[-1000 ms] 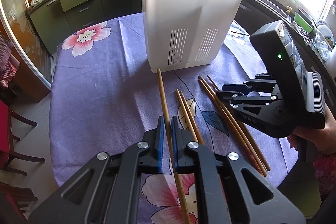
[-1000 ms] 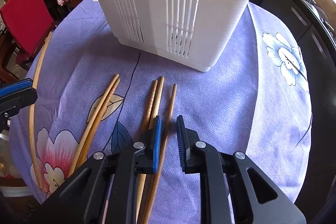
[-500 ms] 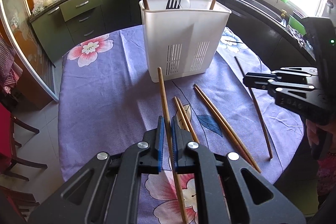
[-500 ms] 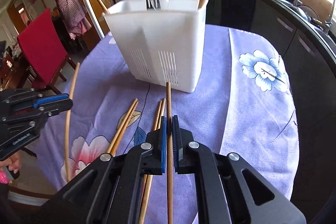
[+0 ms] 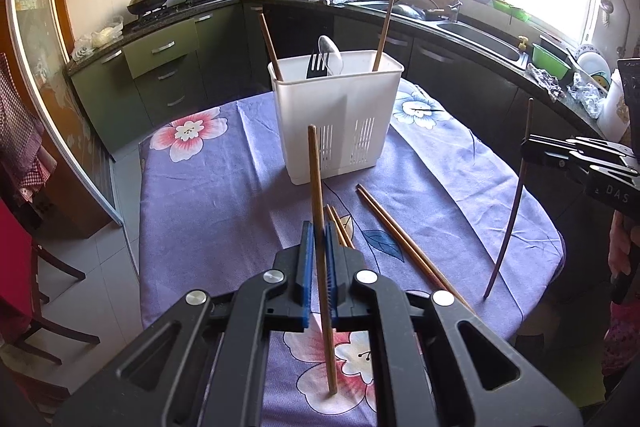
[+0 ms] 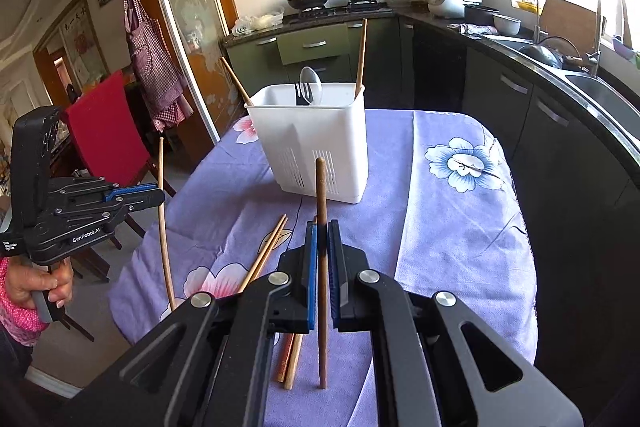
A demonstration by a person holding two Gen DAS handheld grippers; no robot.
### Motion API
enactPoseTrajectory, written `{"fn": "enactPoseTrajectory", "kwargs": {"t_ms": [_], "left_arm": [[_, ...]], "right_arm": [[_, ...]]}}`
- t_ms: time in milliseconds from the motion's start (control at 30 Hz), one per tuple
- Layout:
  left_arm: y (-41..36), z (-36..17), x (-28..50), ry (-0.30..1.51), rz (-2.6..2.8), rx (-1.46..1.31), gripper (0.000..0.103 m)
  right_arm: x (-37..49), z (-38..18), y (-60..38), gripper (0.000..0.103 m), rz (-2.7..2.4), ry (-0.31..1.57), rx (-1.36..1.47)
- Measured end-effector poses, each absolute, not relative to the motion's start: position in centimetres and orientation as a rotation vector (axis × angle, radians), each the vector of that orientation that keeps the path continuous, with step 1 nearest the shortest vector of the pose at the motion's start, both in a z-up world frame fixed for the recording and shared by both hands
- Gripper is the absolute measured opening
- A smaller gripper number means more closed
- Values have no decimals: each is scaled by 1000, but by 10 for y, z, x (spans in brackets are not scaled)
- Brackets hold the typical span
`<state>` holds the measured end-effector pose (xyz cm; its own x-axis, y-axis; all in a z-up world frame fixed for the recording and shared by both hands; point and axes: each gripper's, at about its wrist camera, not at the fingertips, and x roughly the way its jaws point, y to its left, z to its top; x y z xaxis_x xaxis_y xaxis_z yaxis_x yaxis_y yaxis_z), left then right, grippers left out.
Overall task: Organize utensils
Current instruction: 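Carry both upright chopsticks over the white caddy and open both tools to drop them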
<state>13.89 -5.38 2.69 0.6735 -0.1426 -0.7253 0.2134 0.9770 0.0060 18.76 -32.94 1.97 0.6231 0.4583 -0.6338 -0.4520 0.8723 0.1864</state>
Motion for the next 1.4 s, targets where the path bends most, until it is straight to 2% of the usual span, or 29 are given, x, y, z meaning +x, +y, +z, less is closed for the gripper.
{"fn": "enactPoseTrajectory", "kwargs": {"t_ms": [367, 600, 933, 1133, 1400], "left_arm": [[-52, 41, 128, 772, -205, 87, 6], [-51, 59, 135, 743, -226, 77, 6], [-59, 132, 167, 667, -312, 26, 6], [-65, 188, 187, 559, -317, 29, 6], [-77, 223, 233, 476, -302, 24, 6]], "right_arm": [[178, 34, -324, 6, 554, 682, 13], [186, 63, -314, 6, 568, 625, -1], [229, 148, -301, 6, 577, 530, -11], [257, 200, -295, 6, 569, 450, 4], [324, 215, -284, 6, 528, 463, 21]]}}
